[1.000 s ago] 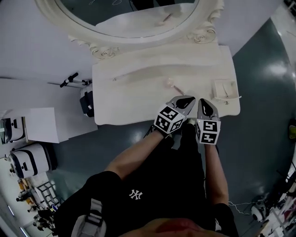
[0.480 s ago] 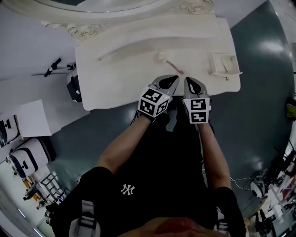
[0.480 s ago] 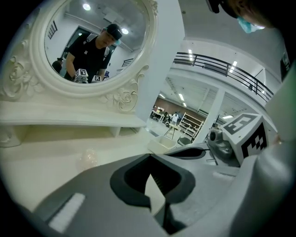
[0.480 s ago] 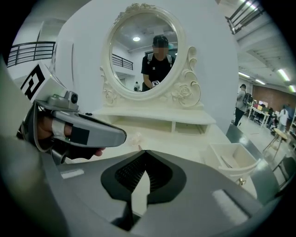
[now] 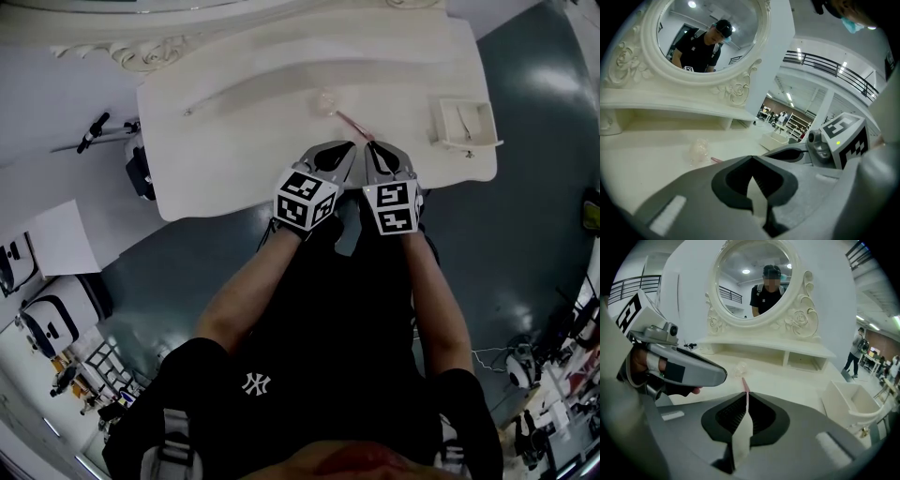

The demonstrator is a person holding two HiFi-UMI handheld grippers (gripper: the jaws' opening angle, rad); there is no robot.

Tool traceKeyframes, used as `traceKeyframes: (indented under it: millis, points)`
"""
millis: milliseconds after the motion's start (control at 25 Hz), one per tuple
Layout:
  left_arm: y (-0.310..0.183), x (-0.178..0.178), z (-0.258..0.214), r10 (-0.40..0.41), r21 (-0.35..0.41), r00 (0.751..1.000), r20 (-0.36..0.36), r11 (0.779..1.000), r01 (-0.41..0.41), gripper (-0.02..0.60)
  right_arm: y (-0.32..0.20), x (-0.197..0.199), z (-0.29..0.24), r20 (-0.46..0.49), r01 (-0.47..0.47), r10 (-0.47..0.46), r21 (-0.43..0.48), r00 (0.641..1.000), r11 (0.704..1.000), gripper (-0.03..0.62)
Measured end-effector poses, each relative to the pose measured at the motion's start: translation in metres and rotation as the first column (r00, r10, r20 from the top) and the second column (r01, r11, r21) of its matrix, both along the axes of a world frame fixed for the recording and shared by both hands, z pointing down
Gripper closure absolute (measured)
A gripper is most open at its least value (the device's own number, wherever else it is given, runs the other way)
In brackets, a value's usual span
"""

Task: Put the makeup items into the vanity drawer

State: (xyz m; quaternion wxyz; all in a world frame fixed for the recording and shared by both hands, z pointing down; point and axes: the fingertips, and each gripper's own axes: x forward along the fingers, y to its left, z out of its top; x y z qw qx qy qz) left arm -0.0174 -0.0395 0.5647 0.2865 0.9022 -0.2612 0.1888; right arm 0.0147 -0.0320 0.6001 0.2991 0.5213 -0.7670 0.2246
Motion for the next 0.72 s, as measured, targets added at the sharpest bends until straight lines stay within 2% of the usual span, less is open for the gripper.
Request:
traceKeyframes:
  millis: [480, 600, 720]
  points:
    - [-0.025, -0.013, 0.021, -0.061, 0.015, 0.998, -0.004, 0.998, 0.061, 0.581, -0.036, -0.017, 0.042, -0.103, 0.148, -0.15, -0.033, 0.983, 0.988, 0.479]
    - [-0.03, -0.013, 0.022, -0.069, 0.022, 0.998, -0.008, 0.997, 0.069, 0.581, -0.041, -0.018, 0.05, -0.125, 0.172, -0.178, -0.055, 0.976, 0.984, 0.478]
    - [-0.033, -0.012, 0.023, -0.075, 0.031, 0.997, -0.01, 0.997, 0.075, 0.581, -0.043, -0.016, 0.054, -0.13, 0.18, -0.188, -0.072, 0.974, 0.981, 0.507]
